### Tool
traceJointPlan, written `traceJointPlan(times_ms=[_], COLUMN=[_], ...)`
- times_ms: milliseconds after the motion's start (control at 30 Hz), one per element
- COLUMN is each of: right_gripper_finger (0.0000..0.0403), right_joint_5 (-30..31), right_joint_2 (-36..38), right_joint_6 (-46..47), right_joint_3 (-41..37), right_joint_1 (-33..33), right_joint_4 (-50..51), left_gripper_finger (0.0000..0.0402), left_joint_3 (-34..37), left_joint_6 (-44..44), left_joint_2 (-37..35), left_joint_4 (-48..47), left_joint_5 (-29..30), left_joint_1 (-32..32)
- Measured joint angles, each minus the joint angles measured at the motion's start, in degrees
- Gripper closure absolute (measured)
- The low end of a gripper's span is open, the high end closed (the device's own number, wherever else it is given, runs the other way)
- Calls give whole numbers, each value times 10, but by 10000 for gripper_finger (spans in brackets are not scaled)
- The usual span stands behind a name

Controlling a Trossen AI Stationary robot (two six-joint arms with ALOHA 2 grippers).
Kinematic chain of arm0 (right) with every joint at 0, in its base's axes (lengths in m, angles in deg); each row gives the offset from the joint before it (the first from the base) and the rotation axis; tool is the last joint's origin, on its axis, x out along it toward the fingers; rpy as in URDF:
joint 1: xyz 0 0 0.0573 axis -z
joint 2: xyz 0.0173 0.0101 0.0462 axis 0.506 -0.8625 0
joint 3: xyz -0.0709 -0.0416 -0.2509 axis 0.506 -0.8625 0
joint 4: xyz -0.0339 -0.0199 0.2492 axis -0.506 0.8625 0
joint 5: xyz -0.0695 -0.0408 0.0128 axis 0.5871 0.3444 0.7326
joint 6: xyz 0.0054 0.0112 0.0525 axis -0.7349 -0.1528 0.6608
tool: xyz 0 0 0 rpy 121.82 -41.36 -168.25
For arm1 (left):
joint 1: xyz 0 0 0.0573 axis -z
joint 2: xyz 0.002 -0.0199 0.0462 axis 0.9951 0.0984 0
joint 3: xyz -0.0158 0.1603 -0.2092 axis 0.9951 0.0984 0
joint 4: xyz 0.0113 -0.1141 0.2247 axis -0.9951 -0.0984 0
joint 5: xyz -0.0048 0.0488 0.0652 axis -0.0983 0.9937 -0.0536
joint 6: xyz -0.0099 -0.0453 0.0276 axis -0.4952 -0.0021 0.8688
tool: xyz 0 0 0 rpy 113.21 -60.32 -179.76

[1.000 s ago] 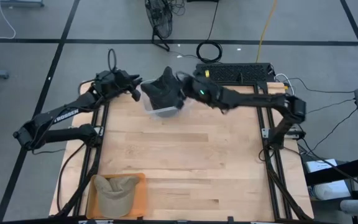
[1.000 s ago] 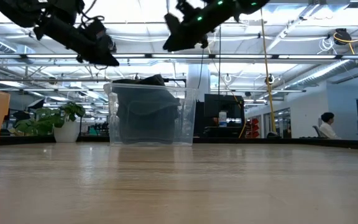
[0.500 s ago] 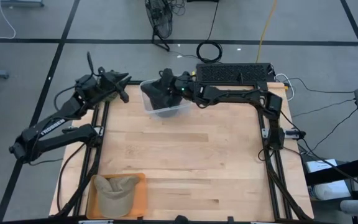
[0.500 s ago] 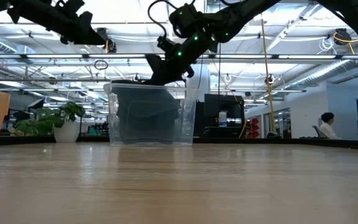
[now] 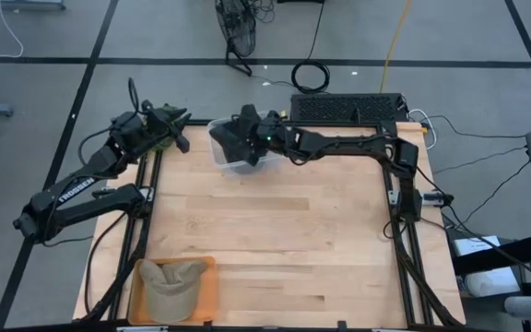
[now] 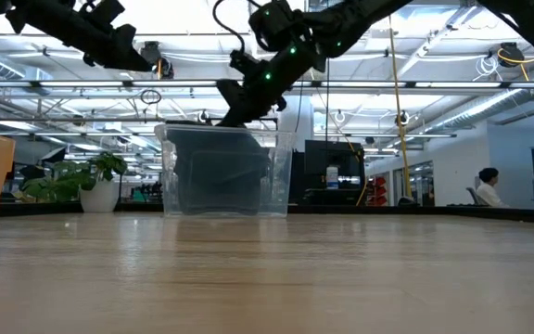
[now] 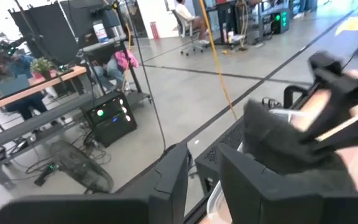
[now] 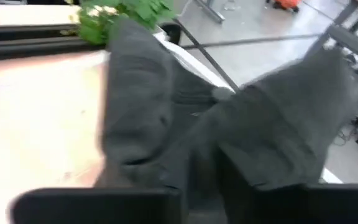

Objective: Pick & Place hat
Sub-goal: Put the black cap into the transparent bin

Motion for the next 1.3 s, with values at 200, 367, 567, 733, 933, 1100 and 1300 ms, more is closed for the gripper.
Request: traceJointPlan(times_ms=[200, 367, 567, 733, 933, 1100, 1300], right_gripper_finger=[392, 371, 367, 374, 398, 399, 402], right_joint_5=[16, 15, 25, 84, -9, -28, -111], right_joint_2=[21, 47, 45, 47, 46, 42, 68], right_joint_6=[-11, 10, 2, -11, 31, 35, 31], right_joint_3=[-2, 0, -1, -1, -54, -113, -168], right_joint_1=[-21, -32, -33, -10, 24, 27, 26], right_joint_4=[34, 79, 106, 64, -39, -56, -66], left_gripper_finger=[304, 304, 304, 304, 304, 304, 304], left_joint_3=[0, 0, 0, 0, 0, 0, 0], left_joint_6=[7, 6, 3, 3, 10, 7, 7], left_joint_2=[0, 0, 0, 0, 0, 0, 1], left_joint_4=[-9, -10, -12, -12, -12, -12, -12], left_joint_5=[14, 14, 14, 13, 12, 12, 12], left_joint_1=[0, 0, 0, 0, 0, 0, 0])
